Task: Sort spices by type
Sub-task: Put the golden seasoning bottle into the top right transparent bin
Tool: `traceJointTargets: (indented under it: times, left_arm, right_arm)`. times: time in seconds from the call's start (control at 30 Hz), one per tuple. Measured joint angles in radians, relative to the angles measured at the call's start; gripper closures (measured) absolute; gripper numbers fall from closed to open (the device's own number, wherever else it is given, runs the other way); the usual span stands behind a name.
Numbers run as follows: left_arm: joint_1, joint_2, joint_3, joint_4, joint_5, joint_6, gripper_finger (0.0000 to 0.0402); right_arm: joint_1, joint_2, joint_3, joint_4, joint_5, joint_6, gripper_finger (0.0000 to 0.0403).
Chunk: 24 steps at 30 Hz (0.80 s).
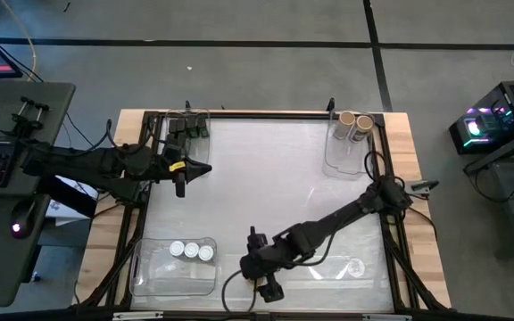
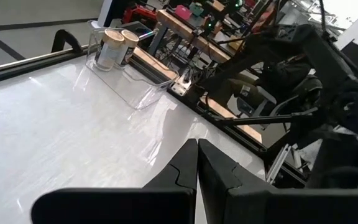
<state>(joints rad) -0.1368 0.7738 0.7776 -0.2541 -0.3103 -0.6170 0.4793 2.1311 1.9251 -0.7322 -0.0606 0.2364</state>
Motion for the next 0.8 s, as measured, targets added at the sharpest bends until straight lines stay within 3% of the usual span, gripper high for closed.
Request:
traceJointTargets:
  times: [0.17,0.8]
  left_arm:
    - [0.000,0.000,0.000,-0.018,0.001,0.000,0.0401]
    - [0.000,0.000,0.000,-0.043,0.002,0.000,0.0401]
  right_arm:
    - [0.017,-0.001,0.003,-0.020,0.104,-0.035,0.0027]
    - [0.021,0.078,0.002,-0.017,0.068,-0.026,0.0027]
